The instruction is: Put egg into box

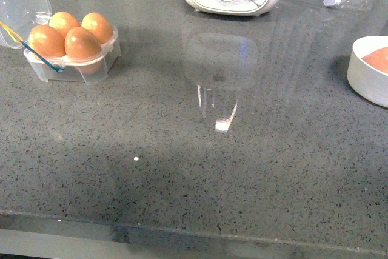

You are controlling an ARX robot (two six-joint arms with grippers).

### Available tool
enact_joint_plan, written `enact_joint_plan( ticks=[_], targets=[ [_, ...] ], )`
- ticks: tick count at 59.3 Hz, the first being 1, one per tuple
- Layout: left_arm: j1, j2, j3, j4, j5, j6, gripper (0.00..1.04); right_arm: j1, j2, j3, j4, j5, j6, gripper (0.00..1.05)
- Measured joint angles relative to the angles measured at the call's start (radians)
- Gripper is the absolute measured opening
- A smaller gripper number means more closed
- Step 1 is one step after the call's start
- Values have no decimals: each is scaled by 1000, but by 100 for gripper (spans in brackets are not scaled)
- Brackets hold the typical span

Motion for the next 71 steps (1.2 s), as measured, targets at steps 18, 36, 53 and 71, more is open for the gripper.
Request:
enact_joint_plan(
  ticks=[18, 36, 53, 71],
  targets=[
    [0, 0, 0, 0, 0, 0, 98, -132, -288, -339, 180, 113, 47, 97],
    [0, 0, 0, 0, 0, 0, 98, -337, -653, -789, 347, 465, 40, 97],
    [0, 0, 0, 0, 0, 0, 98, -451, -836, -974, 459, 504, 14, 91],
    [0, 0, 0, 0, 0, 0, 98, -530, -989, -1168, 554, 378, -24, 36]
  ],
)
